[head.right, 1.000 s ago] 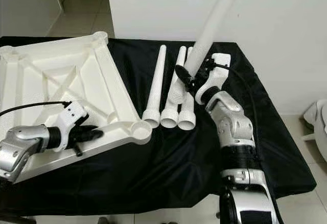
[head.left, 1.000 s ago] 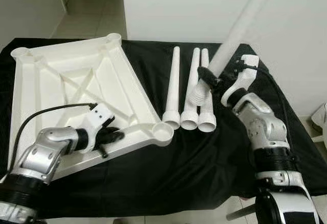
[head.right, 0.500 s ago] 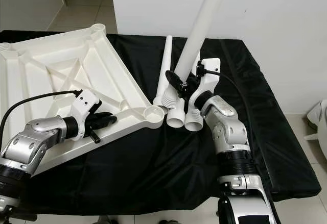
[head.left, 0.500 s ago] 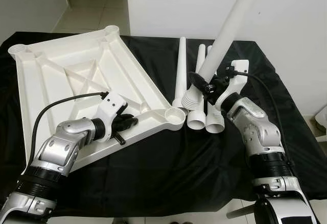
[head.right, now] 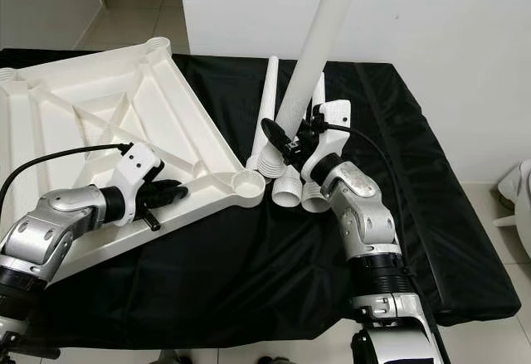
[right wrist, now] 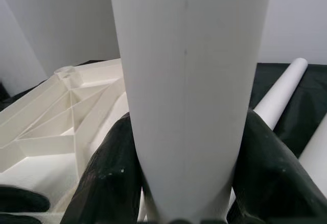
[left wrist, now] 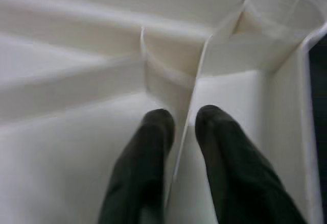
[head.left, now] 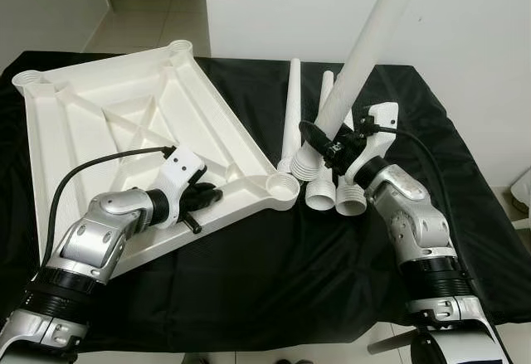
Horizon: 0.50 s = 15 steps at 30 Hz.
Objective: Building children table
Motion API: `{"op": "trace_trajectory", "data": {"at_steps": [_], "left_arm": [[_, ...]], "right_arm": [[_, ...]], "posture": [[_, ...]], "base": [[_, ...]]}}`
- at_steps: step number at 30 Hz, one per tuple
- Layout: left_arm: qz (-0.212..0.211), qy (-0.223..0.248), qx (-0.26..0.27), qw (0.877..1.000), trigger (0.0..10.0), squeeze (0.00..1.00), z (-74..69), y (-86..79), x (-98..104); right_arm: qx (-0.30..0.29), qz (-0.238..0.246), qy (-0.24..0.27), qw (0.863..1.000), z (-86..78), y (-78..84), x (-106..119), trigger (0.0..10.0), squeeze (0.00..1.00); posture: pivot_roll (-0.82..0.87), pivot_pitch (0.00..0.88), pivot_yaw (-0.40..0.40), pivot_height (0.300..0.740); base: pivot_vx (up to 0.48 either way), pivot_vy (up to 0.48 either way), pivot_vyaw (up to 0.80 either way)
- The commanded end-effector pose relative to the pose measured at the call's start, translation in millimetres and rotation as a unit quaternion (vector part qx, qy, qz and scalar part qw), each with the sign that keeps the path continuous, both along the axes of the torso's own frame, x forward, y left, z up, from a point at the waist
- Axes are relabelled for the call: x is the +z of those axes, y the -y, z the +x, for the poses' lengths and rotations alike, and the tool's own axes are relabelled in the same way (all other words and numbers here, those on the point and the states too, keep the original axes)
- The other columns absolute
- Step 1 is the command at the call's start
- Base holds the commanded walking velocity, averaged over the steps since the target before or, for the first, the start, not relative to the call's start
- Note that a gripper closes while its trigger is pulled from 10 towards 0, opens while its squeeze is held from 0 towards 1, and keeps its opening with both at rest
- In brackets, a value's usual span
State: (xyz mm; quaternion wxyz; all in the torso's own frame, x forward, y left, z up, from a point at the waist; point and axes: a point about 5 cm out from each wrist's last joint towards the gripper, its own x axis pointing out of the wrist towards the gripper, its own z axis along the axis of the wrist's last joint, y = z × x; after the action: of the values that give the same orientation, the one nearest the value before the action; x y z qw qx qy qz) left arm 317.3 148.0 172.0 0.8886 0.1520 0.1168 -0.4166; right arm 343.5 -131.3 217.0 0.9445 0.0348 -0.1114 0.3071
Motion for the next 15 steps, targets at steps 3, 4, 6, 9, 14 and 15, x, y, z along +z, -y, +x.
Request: {"op": "trace_trajectory", "data": {"at_steps": [3,4,6,9,14,15], "left_arm": [[0.001,0.013,-0.045,0.999,10.0,1.0,-0.9,7.7,11],[0.008,0.013,-0.043,0.999,10.0,1.0,0.0,6.7,11],[0.013,0.02,-0.043,0.999,10.0,0.0,1.2,5.1,13],[0.012,0.029,-0.037,0.999,10.0,0.0,4.6,2.6,18],[-0.015,0.047,0.006,0.999,10.0,0.0,16.8,-1.8,32],[-0.04,0.058,0.035,0.997,10.0,0.0,24.1,-3.7,42]], "right_arm": [[0.001,-0.008,-0.005,1.0,0.7,0.3,-4,10.0,0.0],[0.001,-0.009,-0.005,1.0,0.7,0.2,-4,10.0,0.0],[0.002,-0.011,-0.003,1.0,1.0,0.0,-4,10.0,0.0],[0.004,-0.011,-0.004,1.0,1.9,-0.2,-4,10.0,0.0],[0.008,-0.003,0.0,1.0,2.9,-0.4,-3,10.0,0.0],[0.013,0.004,0.001,1.0,2.9,-1.1,-3,10.0,0.0]], "posture": [[0.0,0.131,-0.026,0.74],[0.0,0.131,-0.026,0.74],[0.0,0.131,-0.029,0.74],[0.0,0.128,-0.029,0.74],[0.0,0.124,-0.031,0.74],[0.0,0.122,-0.033,0.74]], "base": [[0.0,0.0,0.0],[0.0,0.0,0.0],[0.0,0.0,0.0],[0.0,0.0,0.0],[0.0,0.0,0.0],[0.0,0.0,0.0]]}}
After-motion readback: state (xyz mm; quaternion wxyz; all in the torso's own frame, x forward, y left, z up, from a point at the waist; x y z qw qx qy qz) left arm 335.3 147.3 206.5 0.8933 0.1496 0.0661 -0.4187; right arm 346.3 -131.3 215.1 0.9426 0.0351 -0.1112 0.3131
